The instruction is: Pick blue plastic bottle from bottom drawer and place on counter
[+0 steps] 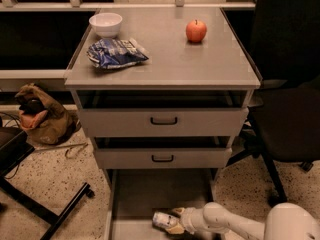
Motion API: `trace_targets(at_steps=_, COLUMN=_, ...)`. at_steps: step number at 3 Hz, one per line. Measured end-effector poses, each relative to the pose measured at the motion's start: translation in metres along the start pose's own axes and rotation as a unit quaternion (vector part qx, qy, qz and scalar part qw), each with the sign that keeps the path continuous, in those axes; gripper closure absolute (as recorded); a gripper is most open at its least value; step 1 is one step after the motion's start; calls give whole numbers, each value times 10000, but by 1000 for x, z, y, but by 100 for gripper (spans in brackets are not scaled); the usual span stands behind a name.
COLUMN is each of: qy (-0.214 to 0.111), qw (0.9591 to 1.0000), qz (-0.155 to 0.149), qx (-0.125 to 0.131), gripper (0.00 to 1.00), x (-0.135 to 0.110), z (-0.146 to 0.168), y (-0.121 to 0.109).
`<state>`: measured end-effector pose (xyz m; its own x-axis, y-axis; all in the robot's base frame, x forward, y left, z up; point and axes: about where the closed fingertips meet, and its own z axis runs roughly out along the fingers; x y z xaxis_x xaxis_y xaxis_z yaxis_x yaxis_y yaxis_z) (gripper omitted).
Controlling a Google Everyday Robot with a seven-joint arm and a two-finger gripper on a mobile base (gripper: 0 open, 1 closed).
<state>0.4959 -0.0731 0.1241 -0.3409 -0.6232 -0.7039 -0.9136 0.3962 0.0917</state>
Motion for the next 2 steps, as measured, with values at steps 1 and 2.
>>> trace_targets(at_steps=1, qy=0, qw=10000, qz=0, qx=0, gripper=65, x=0, z=0, y=0)
trace_targets(at_steps=2, qy=17, qw=10000, qz=-10, qx=-35, gripper=88, x=-3, z=-1, y=1)
